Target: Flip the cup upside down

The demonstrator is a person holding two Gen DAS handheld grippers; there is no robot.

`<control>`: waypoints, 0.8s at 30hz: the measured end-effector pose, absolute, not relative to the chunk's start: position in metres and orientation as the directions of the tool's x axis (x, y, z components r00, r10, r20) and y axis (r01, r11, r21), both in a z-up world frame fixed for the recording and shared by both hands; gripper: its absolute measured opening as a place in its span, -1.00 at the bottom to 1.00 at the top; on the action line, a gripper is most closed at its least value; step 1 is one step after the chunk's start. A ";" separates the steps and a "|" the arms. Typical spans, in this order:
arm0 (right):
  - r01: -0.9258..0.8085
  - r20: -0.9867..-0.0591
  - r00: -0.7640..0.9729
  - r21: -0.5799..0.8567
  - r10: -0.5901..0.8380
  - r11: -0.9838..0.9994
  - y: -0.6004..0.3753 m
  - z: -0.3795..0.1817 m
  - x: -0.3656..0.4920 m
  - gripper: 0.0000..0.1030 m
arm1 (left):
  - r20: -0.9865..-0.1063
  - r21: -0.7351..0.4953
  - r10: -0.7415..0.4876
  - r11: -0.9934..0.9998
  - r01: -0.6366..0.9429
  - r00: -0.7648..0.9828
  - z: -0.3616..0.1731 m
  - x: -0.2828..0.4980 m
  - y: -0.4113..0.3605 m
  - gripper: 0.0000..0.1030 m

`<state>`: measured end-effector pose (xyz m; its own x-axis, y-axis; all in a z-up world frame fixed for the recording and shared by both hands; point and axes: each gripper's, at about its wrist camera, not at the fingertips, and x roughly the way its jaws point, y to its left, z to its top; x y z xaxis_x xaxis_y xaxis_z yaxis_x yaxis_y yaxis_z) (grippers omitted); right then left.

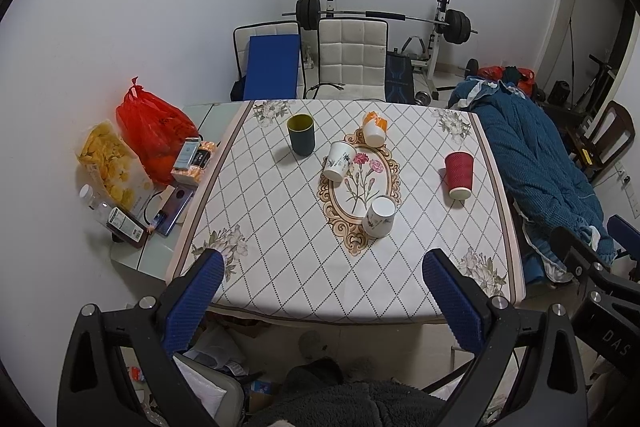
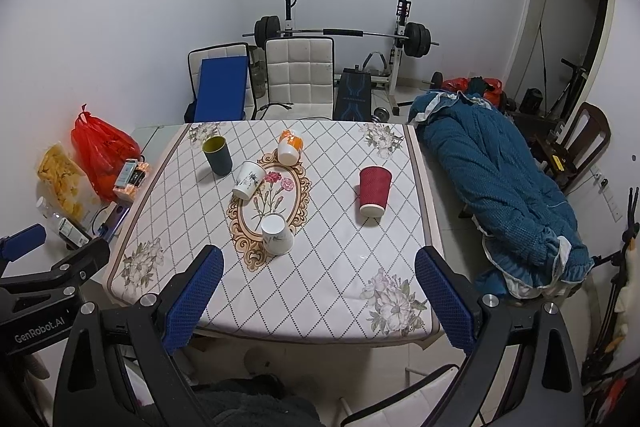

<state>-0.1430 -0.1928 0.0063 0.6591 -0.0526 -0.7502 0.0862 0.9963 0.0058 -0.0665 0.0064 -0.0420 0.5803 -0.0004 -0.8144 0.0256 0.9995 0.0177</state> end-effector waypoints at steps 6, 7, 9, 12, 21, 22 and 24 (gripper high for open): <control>0.087 -0.751 0.658 0.010 -0.050 0.996 -0.194 0.006 -0.144 0.91 | -0.814 0.016 -0.002 1.000 0.027 0.581 -0.042 -0.067 0.007 0.98; 0.086 -0.751 0.659 0.010 -0.049 0.996 -0.193 0.007 -0.145 0.91 | -0.814 0.018 -0.001 0.999 0.027 0.581 -0.042 -0.067 0.007 0.98; 0.086 -0.751 0.658 0.009 -0.050 0.996 -0.193 0.007 -0.146 0.91 | -0.814 0.018 -0.001 0.999 0.027 0.581 -0.042 -0.067 0.007 0.98; 0.085 -0.750 0.659 0.008 -0.050 0.996 -0.193 0.007 -0.146 0.91 | -0.814 0.019 0.000 0.999 0.026 0.581 -0.042 -0.068 0.008 0.98; 0.086 -0.749 0.660 0.013 -0.047 0.996 -0.193 0.007 -0.149 0.91 | -0.813 0.019 0.000 0.999 0.027 0.583 -0.042 -0.069 0.008 0.98; 0.086 -0.750 0.660 0.013 -0.047 0.996 -0.193 0.007 -0.148 0.91 | -0.813 0.019 0.000 0.999 0.027 0.583 -0.042 -0.069 0.008 0.98; 0.087 -0.750 0.660 0.015 -0.046 0.996 -0.192 0.007 -0.149 0.91 | -0.813 0.020 0.000 0.999 0.027 0.582 -0.042 -0.069 0.008 0.98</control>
<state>-0.1494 -0.1921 0.0072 0.6596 -0.0463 -0.7502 0.0865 0.9961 0.0147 -0.0690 0.0081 -0.0419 0.5824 0.0005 -0.8129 0.0267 0.9994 0.0197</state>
